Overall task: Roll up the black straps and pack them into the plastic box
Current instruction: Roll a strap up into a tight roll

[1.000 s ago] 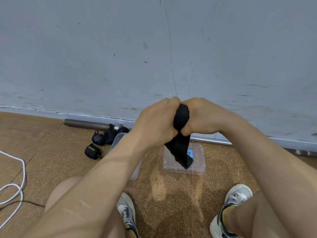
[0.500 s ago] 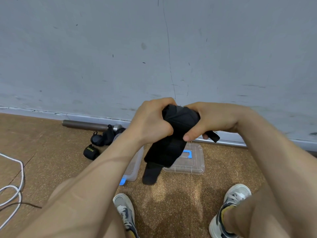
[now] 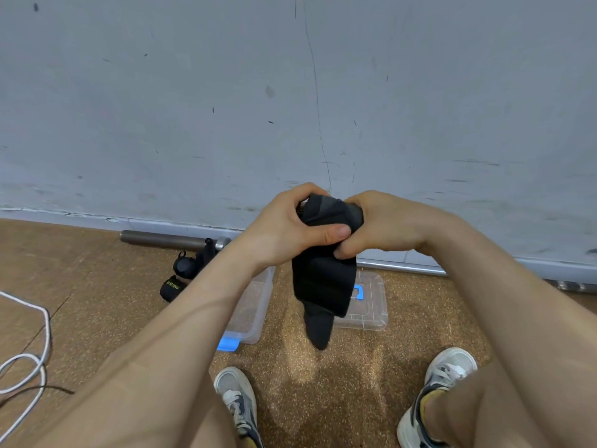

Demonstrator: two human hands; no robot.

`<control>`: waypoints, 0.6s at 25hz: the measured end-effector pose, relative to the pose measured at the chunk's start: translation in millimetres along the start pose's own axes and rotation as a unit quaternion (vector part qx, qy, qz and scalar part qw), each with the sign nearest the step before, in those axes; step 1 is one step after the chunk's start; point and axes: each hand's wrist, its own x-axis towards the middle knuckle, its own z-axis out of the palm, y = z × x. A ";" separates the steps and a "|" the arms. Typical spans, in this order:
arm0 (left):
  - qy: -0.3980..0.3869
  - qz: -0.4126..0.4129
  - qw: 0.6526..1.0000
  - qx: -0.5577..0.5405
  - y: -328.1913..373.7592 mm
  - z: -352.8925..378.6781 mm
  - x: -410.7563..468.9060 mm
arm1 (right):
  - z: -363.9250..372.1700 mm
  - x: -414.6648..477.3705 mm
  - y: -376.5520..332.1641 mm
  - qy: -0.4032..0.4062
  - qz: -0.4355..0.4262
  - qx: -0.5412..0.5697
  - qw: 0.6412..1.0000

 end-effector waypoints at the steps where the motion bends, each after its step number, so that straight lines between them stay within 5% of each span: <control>1: 0.005 0.017 1.000 -0.002 1.0 -0.5 -0.3 | -4.4 -1.6 1.0 -0.021 0.007 0.020 1.000; 4: 0.001 0.033 0.999 0.006 -1.7 -4.4 -0.3 | -6.2 -4.5 2.4 -0.075 0.020 0.088 0.993; 9: 0.002 -0.073 0.984 -0.161 -4.4 -3.7 -1.2 | -2.0 -2.9 -2.5 0.048 -0.023 0.108 0.993; 13: 0.006 -0.086 0.981 -0.173 -2.3 -3.4 0.5 | 3.3 -0.1 -0.2 0.116 -0.036 -0.060 0.991; 15: 0.021 -0.061 0.982 -0.180 -2.2 -6.7 1.6 | 0.5 -3.1 -0.3 0.092 -0.025 -0.033 0.995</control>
